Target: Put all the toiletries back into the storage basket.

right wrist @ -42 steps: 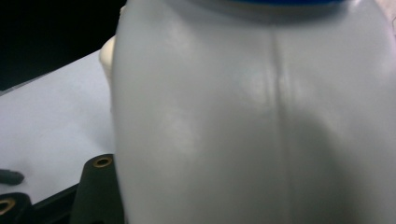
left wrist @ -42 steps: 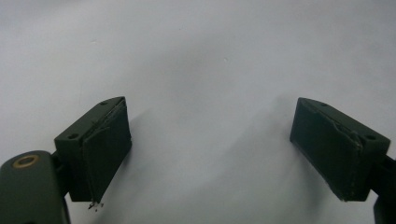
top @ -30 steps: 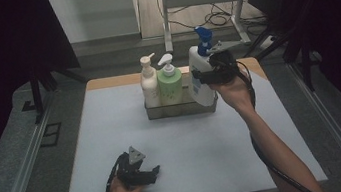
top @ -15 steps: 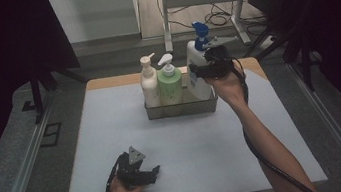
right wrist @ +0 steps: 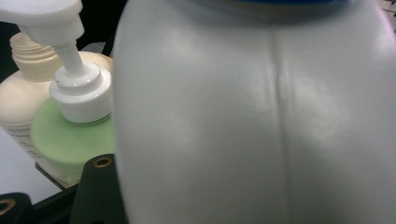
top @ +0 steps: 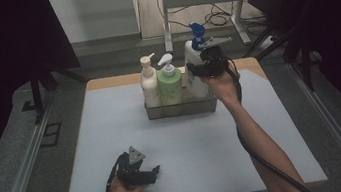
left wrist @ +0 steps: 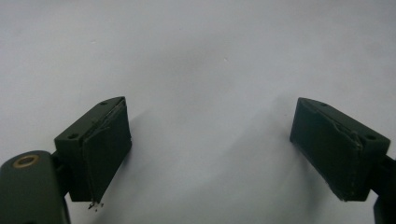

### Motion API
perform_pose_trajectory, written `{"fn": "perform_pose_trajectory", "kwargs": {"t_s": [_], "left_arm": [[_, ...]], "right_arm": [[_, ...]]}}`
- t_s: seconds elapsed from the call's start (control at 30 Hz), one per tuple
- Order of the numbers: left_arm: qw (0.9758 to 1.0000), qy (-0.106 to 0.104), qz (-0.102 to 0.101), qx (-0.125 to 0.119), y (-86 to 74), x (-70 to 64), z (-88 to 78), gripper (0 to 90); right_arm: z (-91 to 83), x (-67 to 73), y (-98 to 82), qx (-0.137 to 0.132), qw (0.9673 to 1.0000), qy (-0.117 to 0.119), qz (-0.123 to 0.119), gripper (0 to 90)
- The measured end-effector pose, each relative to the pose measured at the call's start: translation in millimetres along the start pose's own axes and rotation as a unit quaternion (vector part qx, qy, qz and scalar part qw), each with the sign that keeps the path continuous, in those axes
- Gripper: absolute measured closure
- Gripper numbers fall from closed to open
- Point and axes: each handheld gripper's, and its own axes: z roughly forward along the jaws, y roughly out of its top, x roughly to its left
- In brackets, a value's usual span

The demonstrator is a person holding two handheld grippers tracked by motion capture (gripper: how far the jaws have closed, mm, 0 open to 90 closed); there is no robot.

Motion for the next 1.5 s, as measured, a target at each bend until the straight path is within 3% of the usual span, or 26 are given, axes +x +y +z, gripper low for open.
{"fn": "perform_pose_trajectory", "kwargs": {"t_s": [0.57,1.5], "left_arm": [[1.0,0.0,0.0,0.001,0.0,-0.1,-0.2,12.3],[1.0,0.0,0.001,0.002,0.0,0.0,-0.3,12.3]], "right_arm": [[20.3,2.6,-16.5,0.017,0.9998,-0.005,0.012,37.9],[34.5,9.3,-43.7,0.042,0.9989,-0.002,0.023,37.9]]}}
